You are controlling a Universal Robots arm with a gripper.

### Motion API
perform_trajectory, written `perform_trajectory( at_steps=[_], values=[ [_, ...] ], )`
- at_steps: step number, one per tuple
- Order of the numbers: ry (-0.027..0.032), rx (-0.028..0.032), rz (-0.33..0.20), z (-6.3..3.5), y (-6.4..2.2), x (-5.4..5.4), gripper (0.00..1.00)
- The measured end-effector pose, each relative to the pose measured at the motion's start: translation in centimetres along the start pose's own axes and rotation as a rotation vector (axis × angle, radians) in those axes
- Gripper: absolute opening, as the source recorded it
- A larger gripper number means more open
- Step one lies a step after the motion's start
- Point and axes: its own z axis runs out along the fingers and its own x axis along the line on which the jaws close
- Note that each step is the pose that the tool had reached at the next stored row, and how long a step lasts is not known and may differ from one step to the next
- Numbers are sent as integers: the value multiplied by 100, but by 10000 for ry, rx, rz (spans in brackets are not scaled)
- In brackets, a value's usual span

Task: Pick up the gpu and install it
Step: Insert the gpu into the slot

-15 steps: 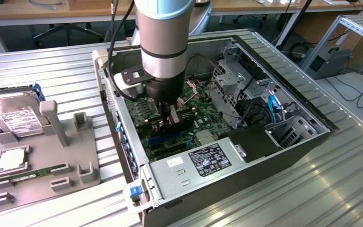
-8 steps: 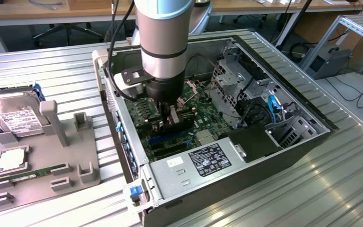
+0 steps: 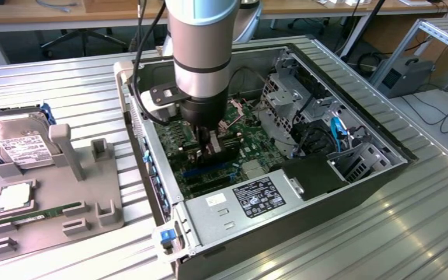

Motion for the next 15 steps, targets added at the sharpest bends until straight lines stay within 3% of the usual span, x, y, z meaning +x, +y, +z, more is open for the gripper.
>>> perform_trajectory(
  at_steps=[15],
  values=[
    [3,-1,-2,31,3,-4,27]
  ],
)
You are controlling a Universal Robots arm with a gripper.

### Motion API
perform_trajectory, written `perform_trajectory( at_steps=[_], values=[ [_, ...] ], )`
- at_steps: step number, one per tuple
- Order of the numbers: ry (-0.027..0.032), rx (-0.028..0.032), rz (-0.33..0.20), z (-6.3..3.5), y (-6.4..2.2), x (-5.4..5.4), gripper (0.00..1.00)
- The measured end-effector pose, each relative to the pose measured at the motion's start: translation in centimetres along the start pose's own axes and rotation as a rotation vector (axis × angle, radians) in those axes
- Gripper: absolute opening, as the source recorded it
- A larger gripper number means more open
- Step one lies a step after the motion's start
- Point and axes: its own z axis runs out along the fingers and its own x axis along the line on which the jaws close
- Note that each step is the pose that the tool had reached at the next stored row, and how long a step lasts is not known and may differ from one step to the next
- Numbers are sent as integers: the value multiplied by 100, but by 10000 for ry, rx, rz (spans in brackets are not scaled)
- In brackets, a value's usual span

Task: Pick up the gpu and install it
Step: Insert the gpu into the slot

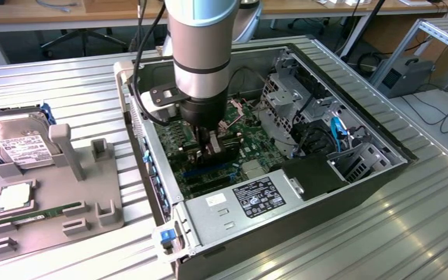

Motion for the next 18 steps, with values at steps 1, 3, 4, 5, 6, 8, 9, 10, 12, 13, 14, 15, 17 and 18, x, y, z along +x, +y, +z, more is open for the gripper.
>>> perform_trajectory(
  at_steps=[1,3,4,5,6,8,9,10,12,13,14,15,17,18],
  values=[
    [-1,0,0,3,0,0,27],
    [3,-1,-1,10,1,0,27],
    [5,-2,-1,13,1,0,27],
    [6,-1,-1,17,2,0,27],
    [5,-1,0,21,2,0,27],
    [1,1,0,26,2,-1,27],
    [0,2,0,26,2,-1,27],
    [0,2,0,26,2,-1,27],
    [1,1,0,26,2,-1,27],
    [4,1,0,24,2,-1,27],
    [25,6,-1,14,1,-3,27],
    [43,9,-2,5,1,-6,27],
    [88,8,-8,-15,-2,-20,27],
    [107,7,-10,-27,-2,-26,27]
  ],
)
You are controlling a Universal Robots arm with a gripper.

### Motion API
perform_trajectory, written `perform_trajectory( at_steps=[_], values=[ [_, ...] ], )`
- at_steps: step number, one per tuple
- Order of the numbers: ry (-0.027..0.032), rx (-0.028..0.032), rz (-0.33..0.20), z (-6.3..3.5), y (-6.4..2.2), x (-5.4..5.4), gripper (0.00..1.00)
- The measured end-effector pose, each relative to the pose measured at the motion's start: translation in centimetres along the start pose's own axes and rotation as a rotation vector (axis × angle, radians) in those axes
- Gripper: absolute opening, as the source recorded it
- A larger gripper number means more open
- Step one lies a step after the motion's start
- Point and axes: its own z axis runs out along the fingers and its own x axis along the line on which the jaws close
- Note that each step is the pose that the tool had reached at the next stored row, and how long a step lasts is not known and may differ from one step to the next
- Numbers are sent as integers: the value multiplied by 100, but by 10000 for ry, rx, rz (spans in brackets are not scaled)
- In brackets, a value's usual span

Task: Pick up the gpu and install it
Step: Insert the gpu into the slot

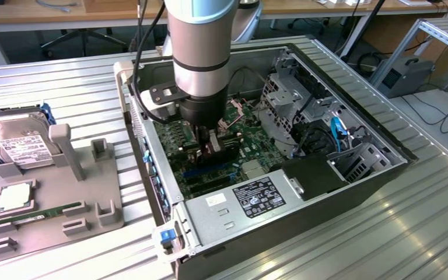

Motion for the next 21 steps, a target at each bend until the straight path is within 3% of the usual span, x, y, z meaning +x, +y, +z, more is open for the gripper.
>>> perform_trajectory(
  at_steps=[21],
  values=[
    [16,-2,-2,3,1,-15,27]
  ],
)
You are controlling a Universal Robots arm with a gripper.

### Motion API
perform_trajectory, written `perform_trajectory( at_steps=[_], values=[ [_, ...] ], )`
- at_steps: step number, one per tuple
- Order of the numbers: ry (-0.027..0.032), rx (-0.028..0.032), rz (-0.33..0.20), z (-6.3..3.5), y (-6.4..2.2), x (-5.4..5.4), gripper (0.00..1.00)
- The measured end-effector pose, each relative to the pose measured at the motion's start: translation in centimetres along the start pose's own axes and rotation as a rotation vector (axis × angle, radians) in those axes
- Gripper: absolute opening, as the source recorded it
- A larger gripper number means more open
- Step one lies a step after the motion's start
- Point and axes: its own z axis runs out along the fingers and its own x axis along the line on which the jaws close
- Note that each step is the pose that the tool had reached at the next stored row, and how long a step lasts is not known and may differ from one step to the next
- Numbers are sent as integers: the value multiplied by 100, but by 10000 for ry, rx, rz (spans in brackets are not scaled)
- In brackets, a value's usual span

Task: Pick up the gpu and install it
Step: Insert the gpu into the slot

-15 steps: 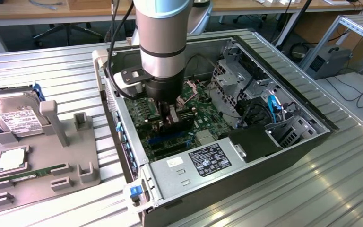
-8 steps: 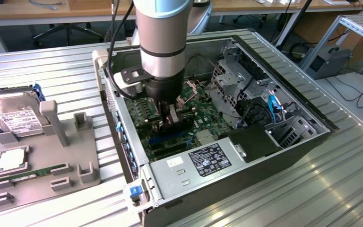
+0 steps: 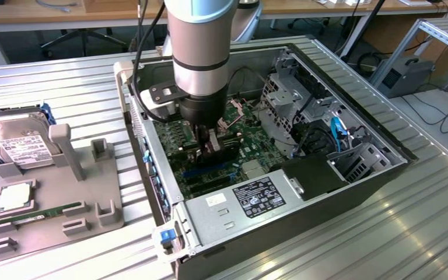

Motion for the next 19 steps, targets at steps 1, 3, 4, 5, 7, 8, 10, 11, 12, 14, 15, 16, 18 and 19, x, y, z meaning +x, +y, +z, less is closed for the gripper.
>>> perform_trajectory(
  at_steps=[1,3,4,5,7,8,10,11,12,14,15,16,18,19],
  values=[
    [1,-1,0,0,0,0,27],
    [0,0,1,1,0,0,27],
    [0,0,0,1,0,0,27],
    [-1,0,0,1,0,0,27],
    [0,0,1,2,1,0,27],
    [-1,1,1,6,1,-1,27],
    [1,-1,0,10,1,-1,27],
    [3,-1,0,10,1,0,27],
    [4,-2,0,11,2,0,27],
    [3,-1,0,15,2,-1,27],
    [3,-1,1,18,2,-1,27],
    [4,-2,2,22,2,-1,27],
    [3,-3,1,30,-1,-1,27],
    [3,-2,1,34,-3,-2,27]
  ],
)
